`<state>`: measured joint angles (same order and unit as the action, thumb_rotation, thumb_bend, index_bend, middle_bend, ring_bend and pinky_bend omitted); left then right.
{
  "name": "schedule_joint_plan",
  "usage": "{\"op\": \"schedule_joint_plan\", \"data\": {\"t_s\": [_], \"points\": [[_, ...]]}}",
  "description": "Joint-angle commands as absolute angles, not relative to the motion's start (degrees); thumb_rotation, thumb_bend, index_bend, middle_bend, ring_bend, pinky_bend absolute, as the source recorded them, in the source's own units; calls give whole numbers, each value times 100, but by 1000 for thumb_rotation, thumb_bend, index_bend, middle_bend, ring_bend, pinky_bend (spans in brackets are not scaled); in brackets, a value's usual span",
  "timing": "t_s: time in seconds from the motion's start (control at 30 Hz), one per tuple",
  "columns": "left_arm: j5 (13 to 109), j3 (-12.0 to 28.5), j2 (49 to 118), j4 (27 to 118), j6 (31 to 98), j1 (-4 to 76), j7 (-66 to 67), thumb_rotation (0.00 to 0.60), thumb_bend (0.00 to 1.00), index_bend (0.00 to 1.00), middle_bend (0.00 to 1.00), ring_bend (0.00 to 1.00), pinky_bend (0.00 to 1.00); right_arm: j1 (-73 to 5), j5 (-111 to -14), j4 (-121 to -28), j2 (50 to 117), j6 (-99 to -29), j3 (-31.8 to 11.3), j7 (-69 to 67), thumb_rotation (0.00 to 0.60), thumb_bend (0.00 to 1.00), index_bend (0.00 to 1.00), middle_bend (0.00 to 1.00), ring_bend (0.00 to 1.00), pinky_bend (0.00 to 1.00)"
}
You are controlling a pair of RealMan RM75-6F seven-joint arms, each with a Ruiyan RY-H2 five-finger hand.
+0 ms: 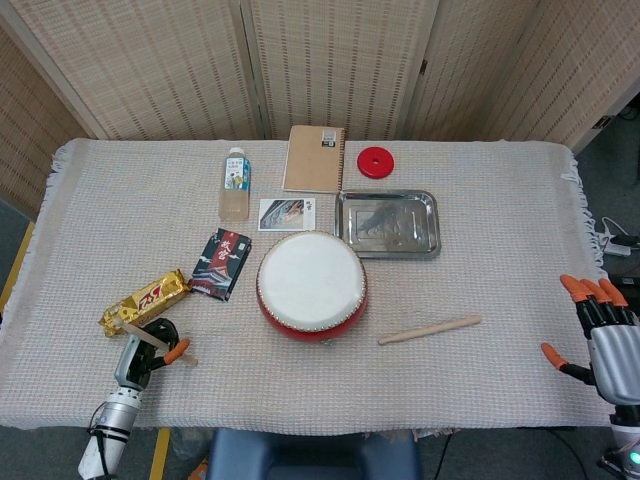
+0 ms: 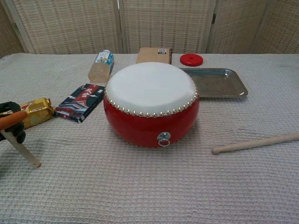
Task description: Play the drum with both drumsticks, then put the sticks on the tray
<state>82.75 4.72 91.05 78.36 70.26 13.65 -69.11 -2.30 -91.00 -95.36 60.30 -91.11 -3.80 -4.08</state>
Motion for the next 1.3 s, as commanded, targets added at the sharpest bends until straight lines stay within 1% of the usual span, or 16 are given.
{"op": "schedule_joint_plan", "data": {"t_s": [0.03,0.13,0.2,0.27,0.37,0.67,0.93,1.23,1.3], "points": [[8325,445,9158,7795,7103,1359,-6653,579,232,597,753,641,631,-224,-9103,-9530,6031,-9119,-377,-418,600,129,0,115,0,80],[8282,470,9234,7745,7147,1349,-6460,596,232,643,786,673,676,-216,-9102,-9522,6035,-9123,-371,-439,600,129,0,115,0,79],[8280,476,9309,7679,7207,1335,-6311,600,232,692,823,711,733,-206,-9093,-9518,6031,-9128,-369,-449,600,129,0,115,0,79],[8301,451,9363,7616,7234,1326,-6219,600,232,725,849,734,758,-197,-9078,-9517,6025,-9135,-373,-460,600,128,0,115,0,79],[8357,403,9417,7533,7261,1317,-6185,600,231,751,871,752,765,-187,-9078,-9505,6026,-9150,-374,-470,600,128,0,115,0,80],[8531,247,9517,7296,7350,1271,-6350,600,226,756,873,755,764,-178,-9073,-9500,6025,-9152,-374,-476,600,129,0,115,0,79],[8734,-38,9710,6740,7425,1165,-6653,600,233,760,871,755,763,-186,-9100,-9573,6009,-9143,-373,-413,600,128,0,115,0,80],[8797,-180,9984,6225,7433,1100,-6789,600,232,782,886,763,763,-193,-9130,-9648,5992,-9144,-375,-358,600,128,0,115,0,80],[8793,-186,10045,6119,7431,1091,-6803,600,232,799,904,779,784,-191,-9133,-9654,5994,-9150,-375,-360,600,129,0,115,0,80]]}}
